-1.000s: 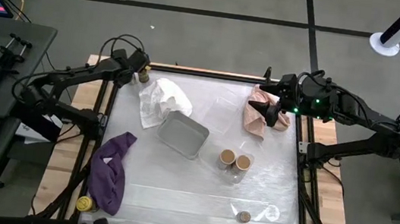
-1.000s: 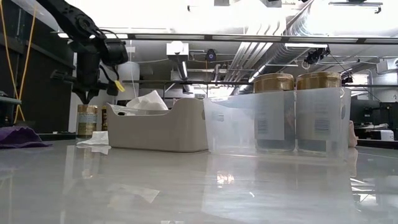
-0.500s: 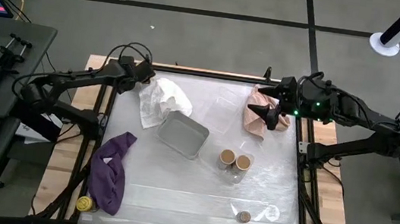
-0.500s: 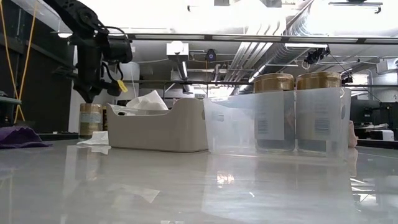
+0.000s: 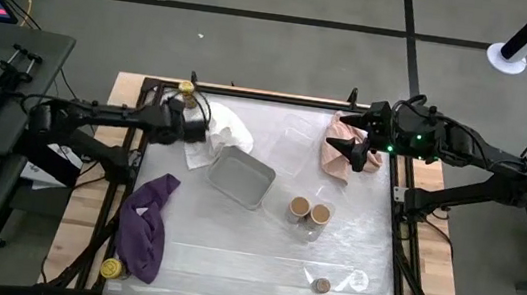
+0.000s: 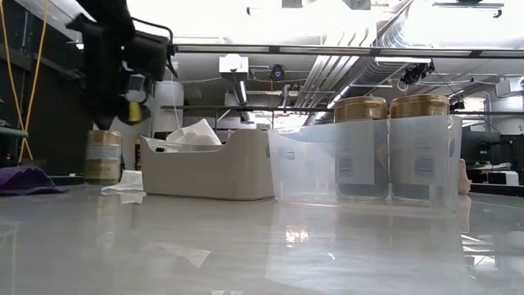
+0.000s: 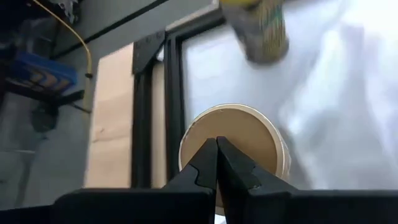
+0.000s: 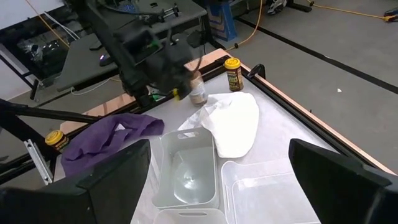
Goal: Sort spices by type
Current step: Put the gold seasoning bottle into the bottom transparent bin
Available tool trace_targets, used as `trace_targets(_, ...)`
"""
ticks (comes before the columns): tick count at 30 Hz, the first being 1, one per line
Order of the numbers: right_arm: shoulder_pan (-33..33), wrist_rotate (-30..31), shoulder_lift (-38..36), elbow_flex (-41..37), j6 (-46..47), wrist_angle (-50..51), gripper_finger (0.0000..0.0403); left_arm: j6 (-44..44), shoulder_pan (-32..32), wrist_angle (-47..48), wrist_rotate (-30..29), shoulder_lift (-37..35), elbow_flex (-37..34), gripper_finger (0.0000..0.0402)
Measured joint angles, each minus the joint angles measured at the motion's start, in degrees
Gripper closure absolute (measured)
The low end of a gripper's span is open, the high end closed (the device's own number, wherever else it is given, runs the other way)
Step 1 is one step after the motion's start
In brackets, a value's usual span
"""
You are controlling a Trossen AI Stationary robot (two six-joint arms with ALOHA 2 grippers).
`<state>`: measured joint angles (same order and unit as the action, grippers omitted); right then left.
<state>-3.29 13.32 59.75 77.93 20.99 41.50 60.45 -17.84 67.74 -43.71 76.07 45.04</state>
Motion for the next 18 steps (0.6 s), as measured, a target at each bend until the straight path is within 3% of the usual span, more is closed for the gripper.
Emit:
trace_targets(7,0.0,0.0,0.0,0.0,0.0,0.0,0.0025,8.7,13.9,8.8,5.9,0.0,0.5,0.0402)
trace_targets(18,-0.1,1.1,0.0,0.0,-0.3,0.0,0.0025,10.0,35.2,5.8,21.1,0.0,9.8,0.0401)
